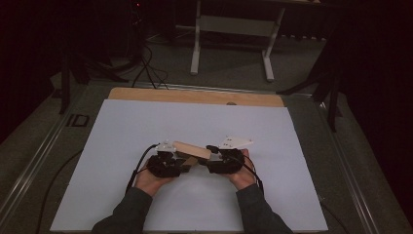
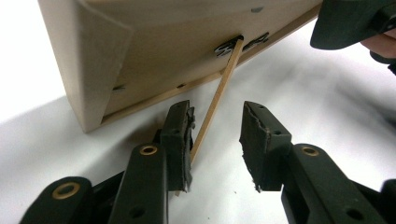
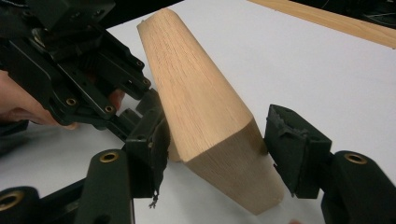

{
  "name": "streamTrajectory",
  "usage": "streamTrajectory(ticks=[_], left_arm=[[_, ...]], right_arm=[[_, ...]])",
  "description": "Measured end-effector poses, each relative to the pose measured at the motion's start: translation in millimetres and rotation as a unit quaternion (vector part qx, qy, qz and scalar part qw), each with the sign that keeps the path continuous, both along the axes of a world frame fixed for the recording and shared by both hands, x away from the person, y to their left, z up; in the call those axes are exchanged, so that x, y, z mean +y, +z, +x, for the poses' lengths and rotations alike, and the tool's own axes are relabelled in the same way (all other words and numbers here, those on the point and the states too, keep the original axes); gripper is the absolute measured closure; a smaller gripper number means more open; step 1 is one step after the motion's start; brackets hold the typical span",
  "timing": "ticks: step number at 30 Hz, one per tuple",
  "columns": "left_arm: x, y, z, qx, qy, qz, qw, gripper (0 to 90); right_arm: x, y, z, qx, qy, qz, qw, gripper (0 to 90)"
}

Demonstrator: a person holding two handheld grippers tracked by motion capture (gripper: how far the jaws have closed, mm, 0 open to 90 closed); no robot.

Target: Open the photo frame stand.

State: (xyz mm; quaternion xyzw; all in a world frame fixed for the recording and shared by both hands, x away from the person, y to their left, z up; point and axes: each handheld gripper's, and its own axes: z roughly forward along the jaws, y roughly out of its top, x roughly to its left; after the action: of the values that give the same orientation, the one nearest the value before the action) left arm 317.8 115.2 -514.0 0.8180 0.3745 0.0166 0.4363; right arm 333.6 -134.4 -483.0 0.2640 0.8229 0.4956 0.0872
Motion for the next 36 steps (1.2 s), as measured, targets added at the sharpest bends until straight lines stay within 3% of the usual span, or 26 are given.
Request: streamTrajectory(ticks=[6, 12, 19, 26, 31, 36], left_arm=[[5.1, -1.0, -5.1, 0.000, -0.001, -0.005, 1.0000, 61.3], [7.8, -1.7, -10.0, -0.014, 0.001, -0.004, 0.9999, 60.1], [8.9, -2.5, -13.0, -0.030, 0.007, 0.016, 0.9994, 55.7], [13.5, -0.3, -15.2, -0.038, 0.013, 0.019, 0.9990, 54.8], [11.4, 0.3, -17.7, -0.046, 0.011, 0.036, 0.9982, 54.0], [7.9, 1.2, -20.5, -0.051, 0.006, 0.040, 0.9979, 54.1]], right_arm=[[3.1, -1.7, -5.5, -0.007, 0.001, -0.012, 0.9999, 38.8], [2.6, -2.8, -8.5, -0.012, -0.005, -0.012, 0.9998, 38.5], [-0.2, -3.0, -10.0, -0.011, -0.017, -0.022, 0.9996, 35.9], [-1.7, -1.5, -11.6, -0.009, -0.017, -0.021, 0.9996, 30.7], [-3.5, -1.1, -11.3, -0.009, -0.021, -0.018, 0.9996, 30.1], [-3.0, -0.5, -12.6, -0.011, -0.018, -0.020, 0.9996, 29.9]])
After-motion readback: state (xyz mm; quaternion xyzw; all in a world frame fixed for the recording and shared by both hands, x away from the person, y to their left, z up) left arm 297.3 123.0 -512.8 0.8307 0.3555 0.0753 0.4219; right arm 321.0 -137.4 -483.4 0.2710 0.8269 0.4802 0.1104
